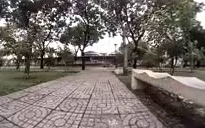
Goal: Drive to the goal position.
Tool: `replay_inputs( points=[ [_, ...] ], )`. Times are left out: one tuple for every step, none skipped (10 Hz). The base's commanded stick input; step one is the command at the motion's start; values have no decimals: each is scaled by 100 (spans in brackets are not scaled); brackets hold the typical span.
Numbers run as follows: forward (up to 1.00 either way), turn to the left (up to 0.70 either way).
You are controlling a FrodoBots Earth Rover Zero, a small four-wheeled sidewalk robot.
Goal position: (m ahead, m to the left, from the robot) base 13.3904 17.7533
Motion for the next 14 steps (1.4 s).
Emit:
replay_inputs(
  points=[
    [30, 0],
    [30, 0],
    [30, 0],
    [30, 0],
    [38, 0],
    [50, 0],
    [50, 0],
    [50, 0],
    [50, 0],
    [50, 0],
    [50, 0],
    [50, 0],
    [50, 0],
    [50, 0]
  ],
)
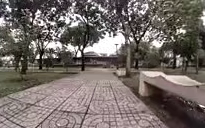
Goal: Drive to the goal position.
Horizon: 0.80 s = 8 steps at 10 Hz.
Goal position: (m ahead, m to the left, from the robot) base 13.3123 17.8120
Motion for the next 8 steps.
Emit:
replay_inputs(
  points=[
    [50, 0],
    [50, 0],
    [50, 0],
    [50, 0],
    [50, 0],
    [50, 0],
    [50, 0],
    [50, 0]
  ],
)
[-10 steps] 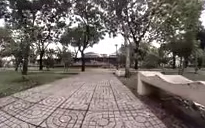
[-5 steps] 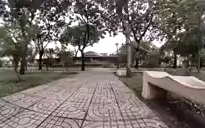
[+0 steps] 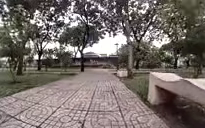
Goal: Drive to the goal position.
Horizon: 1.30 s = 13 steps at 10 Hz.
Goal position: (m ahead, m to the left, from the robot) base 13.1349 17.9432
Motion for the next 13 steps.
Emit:
replay_inputs(
  points=[
    [50, 0],
    [50, 0],
    [50, 0],
    [50, 0],
    [50, 0],
    [50, 0],
    [50, 0],
    [50, 0],
    [50, 0],
    [50, 0],
    [50, 0],
    [50, 0],
    [50, 0]
  ],
)
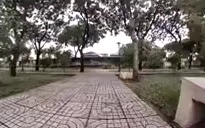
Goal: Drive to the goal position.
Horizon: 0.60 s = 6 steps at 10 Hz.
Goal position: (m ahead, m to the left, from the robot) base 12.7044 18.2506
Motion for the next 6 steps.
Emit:
replay_inputs(
  points=[
    [50, 0],
    [50, 0],
    [50, 0],
    [50, 0],
    [50, 0],
    [50, 0]
  ],
)
